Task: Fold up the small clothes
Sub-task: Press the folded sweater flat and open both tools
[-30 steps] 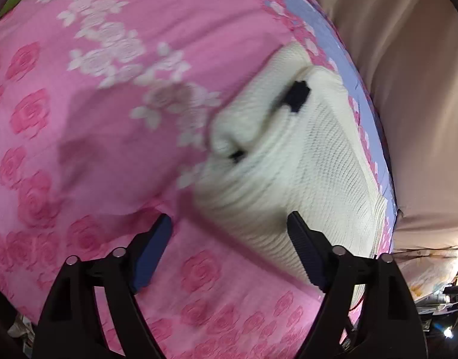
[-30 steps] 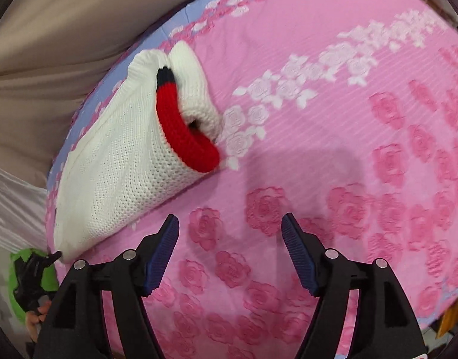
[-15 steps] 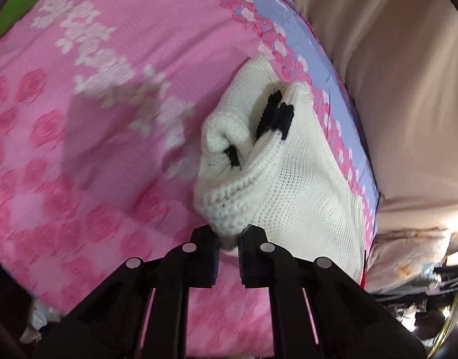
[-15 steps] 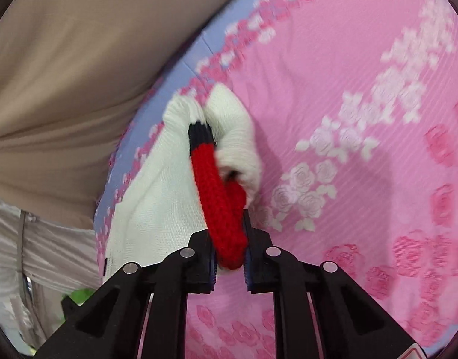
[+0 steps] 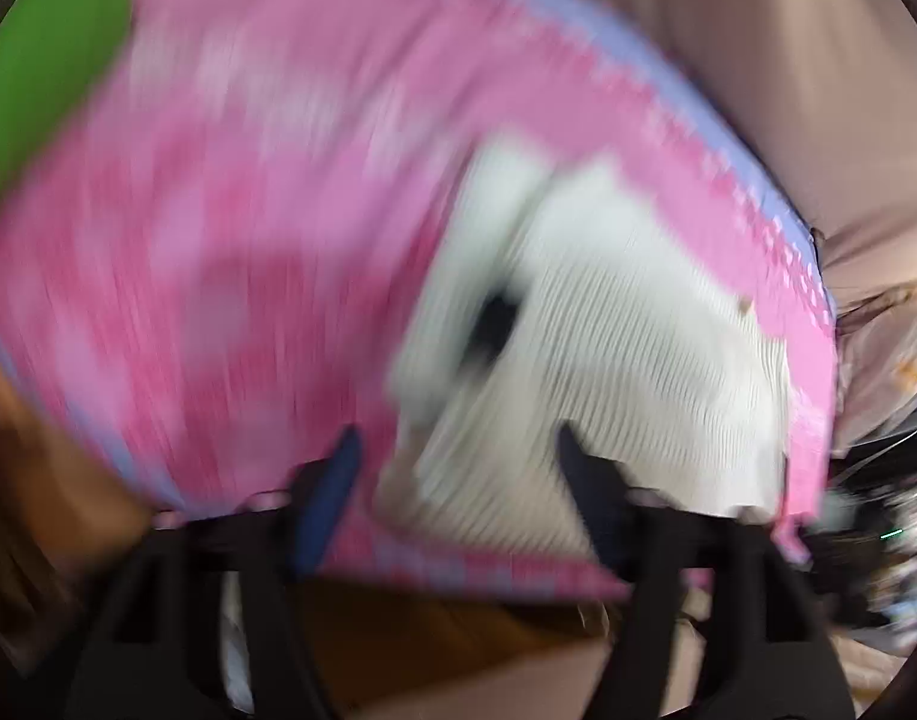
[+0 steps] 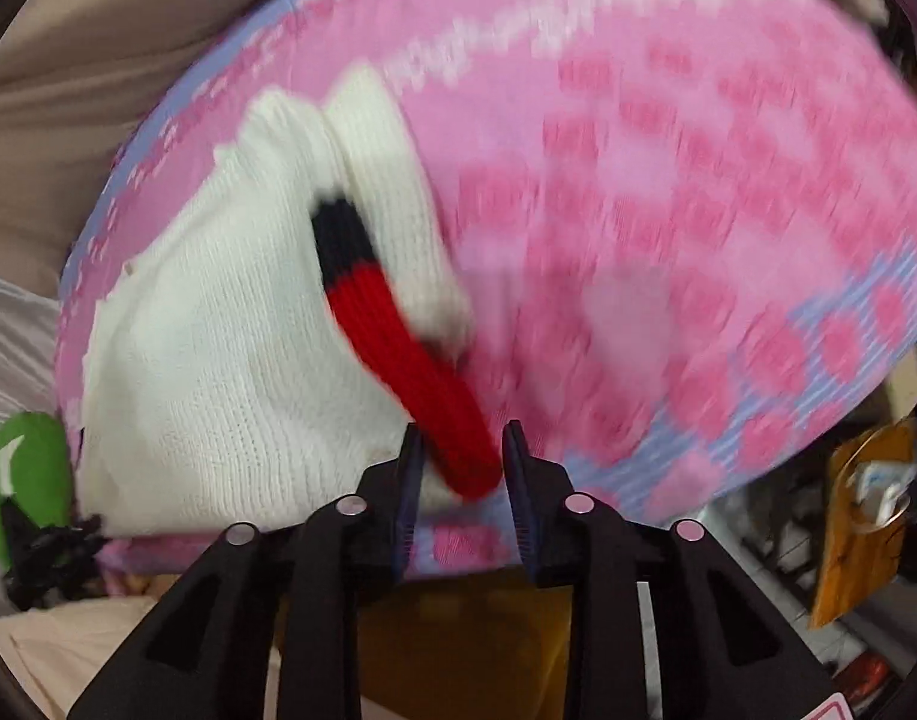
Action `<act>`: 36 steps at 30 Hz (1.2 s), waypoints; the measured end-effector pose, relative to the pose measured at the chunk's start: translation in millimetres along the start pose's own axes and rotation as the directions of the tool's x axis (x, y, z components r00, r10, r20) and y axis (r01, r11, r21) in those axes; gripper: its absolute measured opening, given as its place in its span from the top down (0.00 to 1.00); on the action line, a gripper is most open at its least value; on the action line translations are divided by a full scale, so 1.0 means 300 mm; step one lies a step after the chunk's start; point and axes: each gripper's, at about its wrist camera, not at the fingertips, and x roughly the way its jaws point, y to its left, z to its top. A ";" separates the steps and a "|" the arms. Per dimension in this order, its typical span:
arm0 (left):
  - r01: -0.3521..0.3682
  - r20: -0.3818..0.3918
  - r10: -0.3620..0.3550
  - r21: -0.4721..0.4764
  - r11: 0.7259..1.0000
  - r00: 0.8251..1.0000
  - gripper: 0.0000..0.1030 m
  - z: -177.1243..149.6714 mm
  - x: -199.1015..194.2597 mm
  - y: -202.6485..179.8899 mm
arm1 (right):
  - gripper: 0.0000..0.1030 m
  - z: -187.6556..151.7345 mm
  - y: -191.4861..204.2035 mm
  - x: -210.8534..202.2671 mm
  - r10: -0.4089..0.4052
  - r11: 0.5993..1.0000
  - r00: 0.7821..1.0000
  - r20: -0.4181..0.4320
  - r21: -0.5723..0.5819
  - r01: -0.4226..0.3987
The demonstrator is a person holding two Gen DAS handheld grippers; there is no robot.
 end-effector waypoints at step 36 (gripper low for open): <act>-0.017 -0.074 0.018 0.018 1.000 0.997 0.85 0.349 0.386 -0.176 | 0.40 0.446 0.283 0.182 0.046 0.987 0.984 0.170 -0.162 -0.019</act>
